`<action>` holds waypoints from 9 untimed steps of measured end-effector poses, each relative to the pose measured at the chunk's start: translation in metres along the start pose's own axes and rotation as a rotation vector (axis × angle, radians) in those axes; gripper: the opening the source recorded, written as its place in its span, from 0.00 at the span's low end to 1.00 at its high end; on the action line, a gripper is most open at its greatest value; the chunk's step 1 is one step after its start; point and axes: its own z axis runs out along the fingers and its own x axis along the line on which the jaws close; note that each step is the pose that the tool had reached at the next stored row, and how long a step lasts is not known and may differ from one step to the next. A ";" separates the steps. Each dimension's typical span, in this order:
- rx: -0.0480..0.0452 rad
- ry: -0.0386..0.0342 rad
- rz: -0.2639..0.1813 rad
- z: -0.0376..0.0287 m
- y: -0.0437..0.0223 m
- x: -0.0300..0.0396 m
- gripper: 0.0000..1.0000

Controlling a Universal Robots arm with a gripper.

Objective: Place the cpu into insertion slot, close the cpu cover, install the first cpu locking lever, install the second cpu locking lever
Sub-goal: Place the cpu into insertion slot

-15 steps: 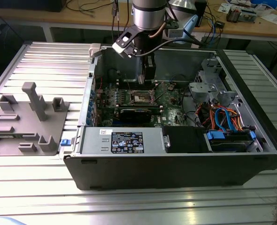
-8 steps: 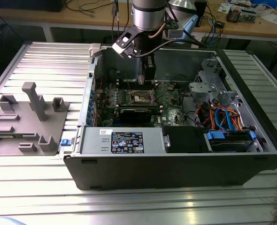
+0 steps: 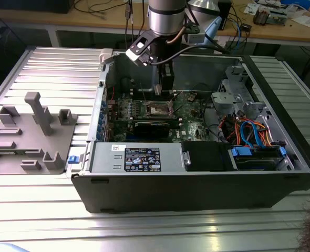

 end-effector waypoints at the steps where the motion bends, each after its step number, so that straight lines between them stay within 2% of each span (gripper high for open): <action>1: 0.0000 0.0000 0.000 0.0001 0.0000 0.0000 0.54; 9: 0.0000 0.0000 0.000 0.0017 -0.0001 0.0000 0.54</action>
